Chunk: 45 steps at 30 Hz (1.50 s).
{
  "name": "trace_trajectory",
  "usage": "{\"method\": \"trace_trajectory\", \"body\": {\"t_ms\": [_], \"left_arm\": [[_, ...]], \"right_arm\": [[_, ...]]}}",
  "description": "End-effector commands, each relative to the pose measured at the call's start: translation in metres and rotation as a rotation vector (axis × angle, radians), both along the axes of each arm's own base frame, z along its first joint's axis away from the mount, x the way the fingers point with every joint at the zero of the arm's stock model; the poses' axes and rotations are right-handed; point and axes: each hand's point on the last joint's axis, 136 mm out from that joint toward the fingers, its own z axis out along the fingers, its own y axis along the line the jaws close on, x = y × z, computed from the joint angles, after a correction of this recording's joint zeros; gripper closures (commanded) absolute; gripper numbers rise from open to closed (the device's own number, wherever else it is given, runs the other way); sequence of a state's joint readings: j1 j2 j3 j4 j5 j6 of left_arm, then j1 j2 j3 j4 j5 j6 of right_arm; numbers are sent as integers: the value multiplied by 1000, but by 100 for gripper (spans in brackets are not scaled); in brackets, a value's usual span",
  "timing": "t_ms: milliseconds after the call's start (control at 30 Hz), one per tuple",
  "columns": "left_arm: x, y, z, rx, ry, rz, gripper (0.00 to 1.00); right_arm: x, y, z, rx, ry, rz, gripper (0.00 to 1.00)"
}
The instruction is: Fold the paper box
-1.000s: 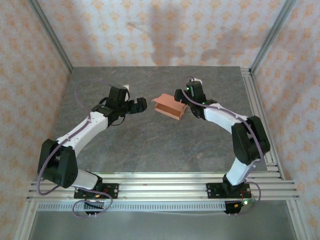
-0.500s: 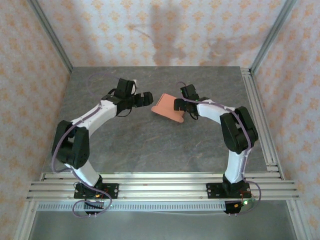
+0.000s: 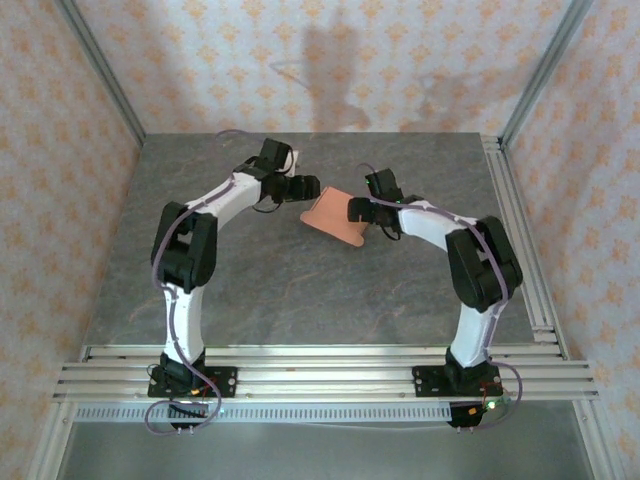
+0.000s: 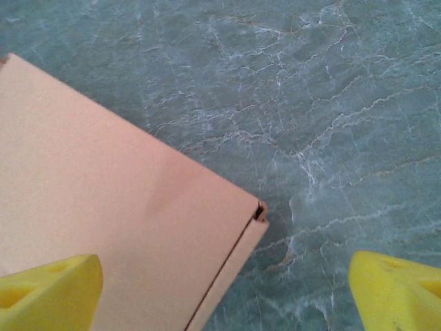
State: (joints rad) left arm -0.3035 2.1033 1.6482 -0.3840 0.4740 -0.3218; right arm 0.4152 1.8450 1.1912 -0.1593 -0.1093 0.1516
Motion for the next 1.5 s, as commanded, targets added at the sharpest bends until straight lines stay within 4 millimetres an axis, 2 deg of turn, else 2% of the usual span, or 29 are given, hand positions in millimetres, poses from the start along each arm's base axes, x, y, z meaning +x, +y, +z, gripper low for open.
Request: {"method": "trace_trajectory", "body": {"t_ms": [0,167,333,400,567,800,1067,1233,1367,1467], "left_arm": [[1,-4,-4,17,45,-91,24],[8,-10,-18,19,86,-134,31],[10,-19,-29,-20,123,-152,48],[11,-21,-33,-39,133,-143,55],[11,-20,-39,-50,147,-140,64],[11,-15,-46,-58,160,-137,79],[8,-10,-50,-75,170,-152,91],[6,-8,-50,-98,173,-161,92],[4,-6,-48,-97,174,-168,92],[4,-6,-45,-100,168,-175,92]], "right_arm": [[5,7,42,160,-108,-18,8],[0,3,48,334,-119,-71,10],[-5,1,32,433,-56,-118,12],[-7,2,26,462,-44,-126,12],[-8,2,17,492,-21,-131,12],[-5,2,19,534,-23,-139,13],[3,5,17,618,-20,-165,9],[9,8,12,661,-13,-172,9],[16,7,15,675,-27,-165,10],[21,14,17,712,-18,-130,10]]}}
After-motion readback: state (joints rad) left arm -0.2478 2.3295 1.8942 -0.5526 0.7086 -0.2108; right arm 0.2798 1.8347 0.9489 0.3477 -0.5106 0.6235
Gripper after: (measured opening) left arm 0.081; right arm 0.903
